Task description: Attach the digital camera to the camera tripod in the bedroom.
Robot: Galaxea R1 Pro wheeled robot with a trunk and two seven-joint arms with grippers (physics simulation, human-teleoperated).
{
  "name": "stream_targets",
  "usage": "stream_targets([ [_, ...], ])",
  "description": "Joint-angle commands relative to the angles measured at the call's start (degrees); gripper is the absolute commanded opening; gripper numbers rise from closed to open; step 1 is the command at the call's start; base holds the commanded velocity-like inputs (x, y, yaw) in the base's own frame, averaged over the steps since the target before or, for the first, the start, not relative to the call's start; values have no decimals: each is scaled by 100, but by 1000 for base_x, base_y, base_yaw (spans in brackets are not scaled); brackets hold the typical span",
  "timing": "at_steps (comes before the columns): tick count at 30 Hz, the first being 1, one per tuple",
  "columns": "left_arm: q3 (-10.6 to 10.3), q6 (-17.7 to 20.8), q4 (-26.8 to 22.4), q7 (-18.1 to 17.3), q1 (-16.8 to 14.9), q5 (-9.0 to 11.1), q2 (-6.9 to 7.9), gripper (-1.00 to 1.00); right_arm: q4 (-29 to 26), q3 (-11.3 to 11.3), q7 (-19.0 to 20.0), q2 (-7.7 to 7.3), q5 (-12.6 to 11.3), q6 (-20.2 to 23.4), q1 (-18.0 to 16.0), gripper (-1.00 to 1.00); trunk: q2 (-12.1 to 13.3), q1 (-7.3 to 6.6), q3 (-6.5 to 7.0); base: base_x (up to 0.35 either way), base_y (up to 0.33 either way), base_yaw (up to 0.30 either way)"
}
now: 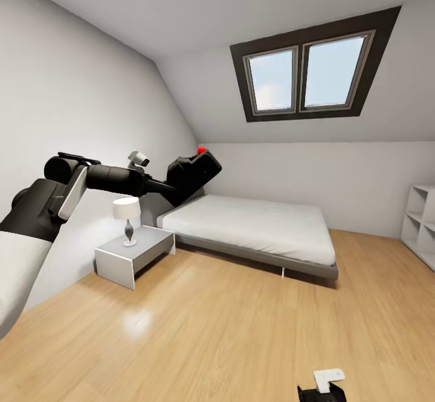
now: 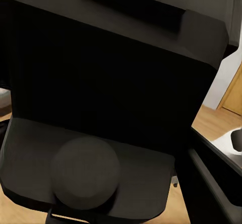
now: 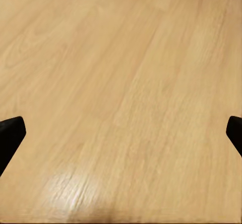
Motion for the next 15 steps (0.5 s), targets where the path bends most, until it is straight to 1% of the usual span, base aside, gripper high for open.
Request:
stream_targets([
  [1,-12,51,1,-13,-9,21,5,-100,24,47,-26,2,-4,-32,46,100,38,-23,11,0,0,0],
  [6,-17,51,4,-13,-12,21,5,-100,24,47,-40,2,-4,-20,144,100,238,-133,101,0,0,0],
  [15,-20,51,16,-13,-10,21,5,-100,24,42,-54,2,-4,-6,165,100,599,-331,263,0,0,0],
])
